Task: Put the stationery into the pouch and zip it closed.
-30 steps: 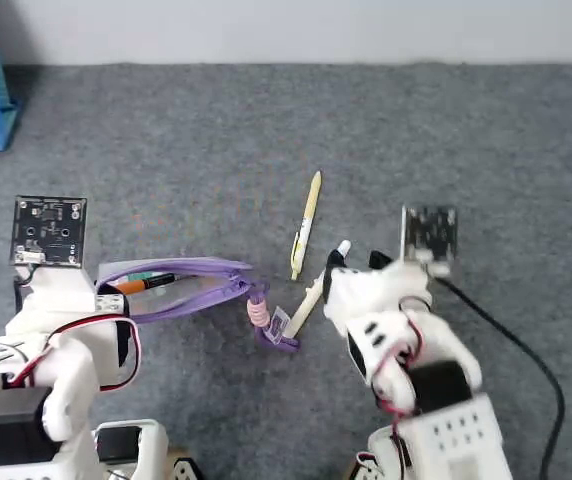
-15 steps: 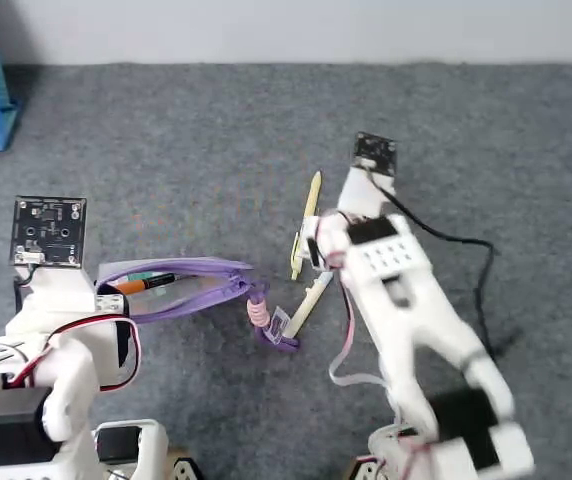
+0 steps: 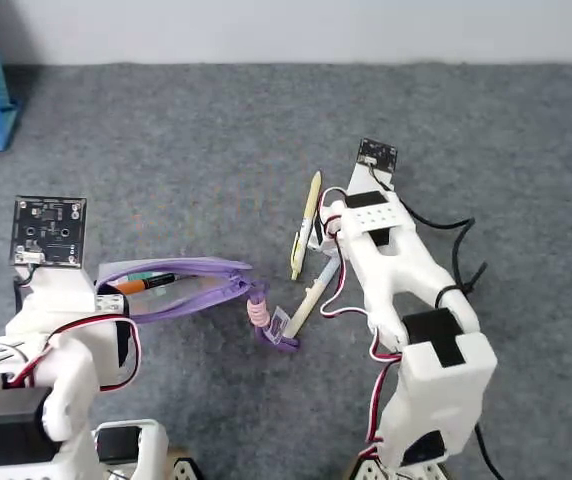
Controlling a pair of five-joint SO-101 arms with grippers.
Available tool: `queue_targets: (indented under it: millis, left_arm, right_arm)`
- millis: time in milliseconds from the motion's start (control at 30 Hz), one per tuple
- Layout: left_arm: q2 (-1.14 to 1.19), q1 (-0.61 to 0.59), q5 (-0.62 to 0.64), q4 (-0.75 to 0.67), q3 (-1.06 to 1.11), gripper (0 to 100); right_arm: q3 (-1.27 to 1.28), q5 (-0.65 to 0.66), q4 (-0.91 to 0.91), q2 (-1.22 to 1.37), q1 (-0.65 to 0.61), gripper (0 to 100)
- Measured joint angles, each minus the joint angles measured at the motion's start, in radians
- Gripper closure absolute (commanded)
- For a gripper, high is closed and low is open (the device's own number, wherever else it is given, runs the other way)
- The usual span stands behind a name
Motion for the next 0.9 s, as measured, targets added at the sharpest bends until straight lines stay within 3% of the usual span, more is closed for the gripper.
queue_targets:
  millis: [133,533,900]
  left_arm:
    - [0.0,0.0,0.0,0.0,0.003,99]
    - [-0.005,-0.002,0.0,0.0,0.011,99]
    - [-0.008,-0.002,0.0,0.0,0.011,99]
  right_arm:
    - [-0.005,0.0,0.002,0.012,0.012,99.8]
    - [0.02,0.003,0.103,-0.061,0.035,99.1]
    - [0.282,0.075,0.216,-0.678,0.029,99.1]
